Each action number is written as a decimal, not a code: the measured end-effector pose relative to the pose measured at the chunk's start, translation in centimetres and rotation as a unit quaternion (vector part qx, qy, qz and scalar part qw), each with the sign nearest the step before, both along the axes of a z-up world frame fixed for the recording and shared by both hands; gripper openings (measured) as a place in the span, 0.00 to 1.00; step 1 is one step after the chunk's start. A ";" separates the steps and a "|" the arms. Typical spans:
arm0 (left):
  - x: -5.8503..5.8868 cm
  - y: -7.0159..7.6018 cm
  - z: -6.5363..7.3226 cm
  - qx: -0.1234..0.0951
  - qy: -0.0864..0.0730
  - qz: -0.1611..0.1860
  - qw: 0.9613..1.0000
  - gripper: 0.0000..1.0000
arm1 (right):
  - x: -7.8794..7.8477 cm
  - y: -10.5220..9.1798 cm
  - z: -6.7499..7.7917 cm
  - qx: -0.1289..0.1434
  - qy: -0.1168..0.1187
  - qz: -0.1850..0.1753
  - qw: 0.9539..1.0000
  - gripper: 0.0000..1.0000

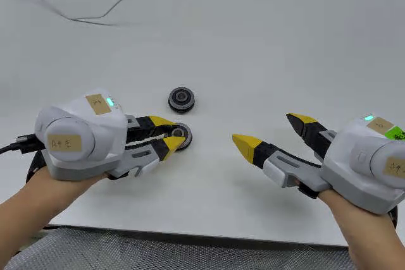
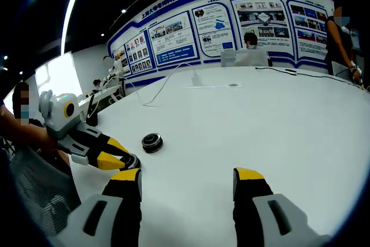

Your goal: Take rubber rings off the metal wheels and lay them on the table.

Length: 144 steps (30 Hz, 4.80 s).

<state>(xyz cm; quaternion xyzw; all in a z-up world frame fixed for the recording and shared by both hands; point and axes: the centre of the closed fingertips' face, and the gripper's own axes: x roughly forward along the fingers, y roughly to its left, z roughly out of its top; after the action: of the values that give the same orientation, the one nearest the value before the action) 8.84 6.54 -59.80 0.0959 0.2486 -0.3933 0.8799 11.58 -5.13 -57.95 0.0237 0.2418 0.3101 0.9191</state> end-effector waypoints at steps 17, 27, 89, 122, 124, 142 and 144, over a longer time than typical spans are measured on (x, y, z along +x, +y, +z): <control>0.0 -0.1 -0.1 0.042 -0.021 -0.032 0.998 0.14 | -0.1 0.9 0.7 0.009 -0.005 0.011 1.000 0.65; -0.2 -0.1 0.0 0.053 -0.020 -0.041 0.998 0.13 | -1.3 3.3 1.8 0.060 0.015 0.031 0.998 0.64; -0.1 0.0 -0.1 0.041 -0.029 -0.049 0.998 0.13 | -3.1 11.7 -1.6 0.225 0.262 0.043 0.938 0.48; -0.2 0.1 0.0 0.041 -0.030 -0.049 0.997 0.13 | -3.6 12.7 -0.8 0.215 0.259 0.049 0.940 0.59; -0.2 0.1 0.0 0.041 -0.030 -0.049 0.997 0.13 | -3.7 12.7 -0.8 0.217 0.263 0.049 0.939 0.59; -0.3 0.1 0.0 0.039 -0.031 -0.046 0.998 0.13 | -3.3 12.7 -0.5 0.230 0.260 0.040 0.937 0.59; -0.2 0.1 0.0 0.039 -0.031 -0.047 0.998 0.13 | -3.3 12.9 -0.5 0.232 0.263 0.039 0.936 0.59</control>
<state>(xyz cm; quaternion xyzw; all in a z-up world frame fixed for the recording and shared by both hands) 8.59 6.62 -59.82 0.1540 0.2317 -0.4207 0.8635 8.30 7.74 -58.46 0.3073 0.3974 0.3759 0.7787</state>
